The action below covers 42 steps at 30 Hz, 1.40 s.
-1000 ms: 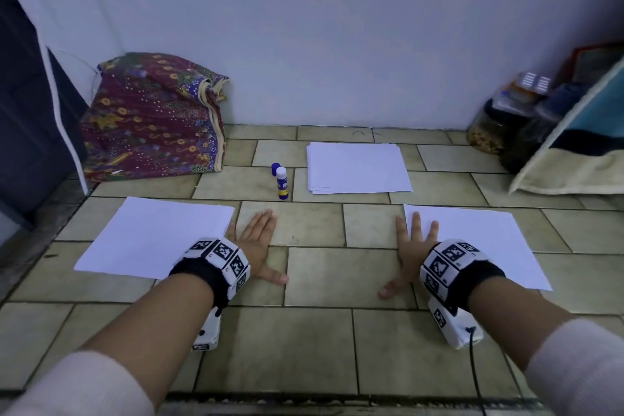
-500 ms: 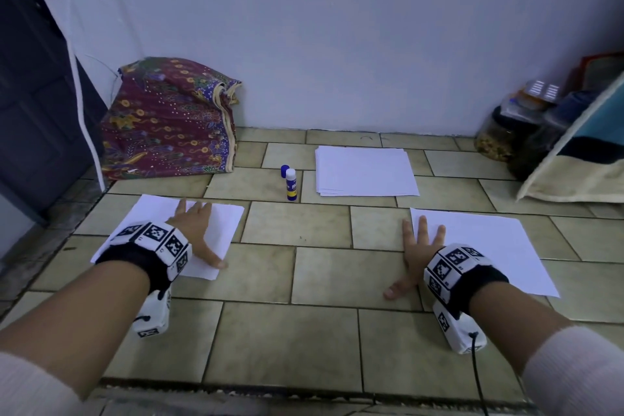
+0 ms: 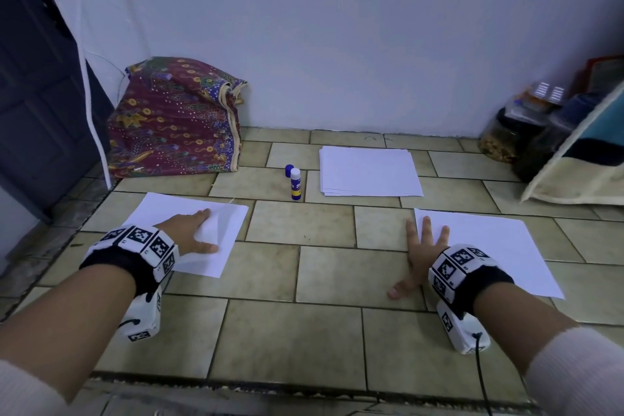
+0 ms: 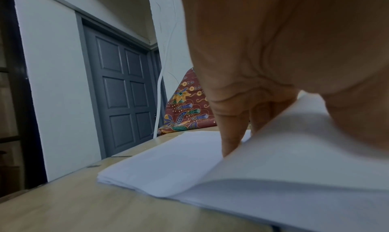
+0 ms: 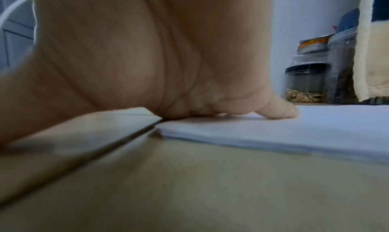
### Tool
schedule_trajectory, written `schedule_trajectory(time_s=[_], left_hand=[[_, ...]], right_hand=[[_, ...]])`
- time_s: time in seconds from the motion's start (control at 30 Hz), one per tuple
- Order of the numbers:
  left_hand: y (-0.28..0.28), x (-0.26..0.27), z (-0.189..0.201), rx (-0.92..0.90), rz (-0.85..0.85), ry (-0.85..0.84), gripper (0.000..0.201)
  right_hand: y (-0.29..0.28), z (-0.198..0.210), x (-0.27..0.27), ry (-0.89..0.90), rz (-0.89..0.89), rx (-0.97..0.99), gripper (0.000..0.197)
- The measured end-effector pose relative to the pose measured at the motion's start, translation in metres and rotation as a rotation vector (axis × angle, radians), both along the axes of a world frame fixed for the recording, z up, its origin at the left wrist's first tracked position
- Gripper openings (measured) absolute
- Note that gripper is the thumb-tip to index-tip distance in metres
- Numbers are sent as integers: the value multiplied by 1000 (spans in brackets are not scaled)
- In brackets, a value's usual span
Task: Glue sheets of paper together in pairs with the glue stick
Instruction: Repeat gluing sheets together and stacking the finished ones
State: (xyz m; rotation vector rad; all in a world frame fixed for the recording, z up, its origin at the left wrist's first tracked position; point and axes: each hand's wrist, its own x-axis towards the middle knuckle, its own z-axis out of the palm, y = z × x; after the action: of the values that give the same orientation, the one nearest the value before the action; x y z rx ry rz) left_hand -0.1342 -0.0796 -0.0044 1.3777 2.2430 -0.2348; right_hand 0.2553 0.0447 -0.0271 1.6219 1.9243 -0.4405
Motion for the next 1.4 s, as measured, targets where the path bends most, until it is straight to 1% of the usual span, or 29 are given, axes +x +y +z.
schedule_trajectory(time_s=[0.07, 0.13, 0.17, 0.27, 0.33, 0.4, 0.53, 0.63, 0.73, 0.83, 0.9, 1.0, 1.1, 1.17, 1.27, 1.3, 1.33, 1.37, 1.4], left_hand=[[0, -2, -2, 67, 49, -68, 99], [0, -4, -3, 133, 62, -120, 91], [0, -4, -4, 137, 52, -117, 84], [-3, -5, -6, 101, -7, -38, 65], [-4, -7, -7, 122, -9, -46, 56], [-4, -7, -5, 125, -11, -49, 52], [-5, -3, 3, 93, -10, -24, 52], [-4, -1, 11, 77, -13, 3, 42], [0, 24, 36, 134, -57, 78, 33], [8, 75, 63, 164, -200, 145, 22], [14, 116, 74, 172, -288, 182, 27], [24, 177, 64, 139, -438, 180, 36], [35, 213, 41, 150, -426, 55, 29], [38, 222, 27, 93, -401, -23, 33], [38, 217, 18, -2, -396, -39, 55], [39, 211, 16, -20, -420, -45, 55], [40, 205, 15, -28, -454, -57, 47], [41, 198, 14, -28, -494, -71, 33], [41, 189, 13, -21, -535, -76, 34]], right_hand=[[0, 0, 0, 1, 0, -1, 156], [0, 1, 0, 1, 2, -1, 155], [0, 1, 0, 1, 2, -3, 155], [0, 1, 0, 5, -1, -7, 155], [0, 1, 0, 6, -3, -8, 156], [0, 2, -1, 8, -6, -10, 156], [-1, 2, -1, 0, -7, -11, 156], [-1, 1, -1, 6, -8, -10, 156], [0, 1, -1, 4, -4, 0, 155], [0, -1, 0, 5, -1, 5, 155], [0, -2, 0, 6, 0, 12, 155], [1, -3, 1, 10, 5, 22, 155], [2, -4, 1, 10, 12, 28, 157], [3, -4, 1, 9, 13, 22, 157], [5, 3, 0, 11, 17, 19, 154], [6, 6, 1, 17, 19, 25, 151], [7, 8, 2, 27, 22, 37, 148], [9, 9, 3, 40, 28, 54, 146], [12, 10, 3, 55, 37, 80, 145]])
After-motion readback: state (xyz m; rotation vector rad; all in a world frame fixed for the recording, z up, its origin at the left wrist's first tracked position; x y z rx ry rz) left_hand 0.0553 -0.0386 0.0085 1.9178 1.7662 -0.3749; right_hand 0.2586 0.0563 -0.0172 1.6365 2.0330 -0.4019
